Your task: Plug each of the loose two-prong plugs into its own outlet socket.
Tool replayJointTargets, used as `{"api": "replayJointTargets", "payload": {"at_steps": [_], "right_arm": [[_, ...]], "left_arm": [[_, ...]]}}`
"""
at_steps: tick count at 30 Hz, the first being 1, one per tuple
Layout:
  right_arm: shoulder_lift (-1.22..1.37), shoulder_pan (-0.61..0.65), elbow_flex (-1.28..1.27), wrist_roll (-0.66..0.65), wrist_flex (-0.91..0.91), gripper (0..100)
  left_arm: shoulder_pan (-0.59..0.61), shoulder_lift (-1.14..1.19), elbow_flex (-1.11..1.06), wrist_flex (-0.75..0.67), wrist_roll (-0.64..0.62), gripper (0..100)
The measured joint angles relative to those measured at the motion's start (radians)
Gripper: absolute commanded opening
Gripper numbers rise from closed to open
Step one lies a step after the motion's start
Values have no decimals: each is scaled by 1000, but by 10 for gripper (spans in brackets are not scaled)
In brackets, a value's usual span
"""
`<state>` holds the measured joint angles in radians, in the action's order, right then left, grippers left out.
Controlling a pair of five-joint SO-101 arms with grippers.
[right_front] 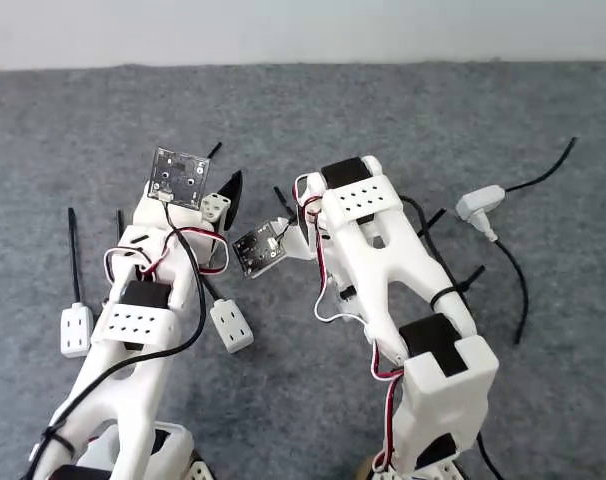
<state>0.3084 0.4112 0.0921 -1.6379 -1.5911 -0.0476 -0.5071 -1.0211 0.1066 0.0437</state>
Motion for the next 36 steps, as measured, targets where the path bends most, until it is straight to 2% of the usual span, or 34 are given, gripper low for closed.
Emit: {"api": "replayJointTargets", "payload": {"at_steps": [10,36], "right_arm": [[3,-61,0,-18,48,9],[29,-29,2,3,-8,9]], "left_arm": [[0,0,0,0,0,228],[0,0,0,0,0,228]]}}
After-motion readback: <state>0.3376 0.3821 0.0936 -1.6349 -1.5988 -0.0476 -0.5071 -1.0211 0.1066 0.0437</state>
